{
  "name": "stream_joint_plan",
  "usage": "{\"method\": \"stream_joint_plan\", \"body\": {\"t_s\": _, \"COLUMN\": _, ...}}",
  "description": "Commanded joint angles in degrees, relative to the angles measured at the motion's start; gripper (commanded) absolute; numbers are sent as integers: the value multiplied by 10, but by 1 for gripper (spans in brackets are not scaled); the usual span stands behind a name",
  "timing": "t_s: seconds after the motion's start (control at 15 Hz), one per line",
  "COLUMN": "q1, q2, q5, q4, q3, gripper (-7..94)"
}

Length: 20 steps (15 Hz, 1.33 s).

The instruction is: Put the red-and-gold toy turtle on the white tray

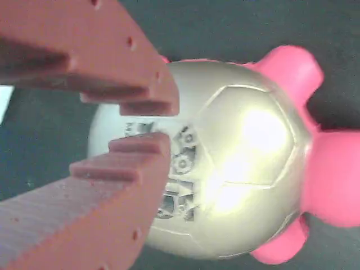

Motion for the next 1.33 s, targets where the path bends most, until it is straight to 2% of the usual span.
{"method": "stream_joint_plan", "body": {"t_s": 0.0, "q1": -7, "q2": 18, "q5": -2, "q4": 30, "q3": -54, "gripper": 22}}
{"method": "stream_joint_plan", "body": {"t_s": 0.07, "q1": -4, "q2": 18, "q5": -7, "q4": 38, "q3": -56, "gripper": 33}}
{"method": "stream_joint_plan", "body": {"t_s": 0.13, "q1": -3, "q2": 18, "q5": -10, "q4": 48, "q3": -57, "gripper": 39}}
{"method": "stream_joint_plan", "body": {"t_s": 0.47, "q1": 16, "q2": 18, "q5": -40, "q4": 76, "q3": -60, "gripper": 62}}
{"method": "stream_joint_plan", "body": {"t_s": 0.53, "q1": 19, "q2": 18, "q5": -50, "q4": 80, "q3": -59, "gripper": 63}}
{"method": "stream_joint_plan", "body": {"t_s": 0.6, "q1": 25, "q2": 18, "q5": -54, "q4": 80, "q3": -55, "gripper": 70}}
{"method": "stream_joint_plan", "body": {"t_s": 0.67, "q1": 31, "q2": 18, "q5": -58, "q4": 80, "q3": -54, "gripper": 73}}
{"method": "stream_joint_plan", "body": {"t_s": 1.27, "q1": 36, "q2": 5, "q5": -58, "q4": 80, "q3": -34, "gripper": 73}}
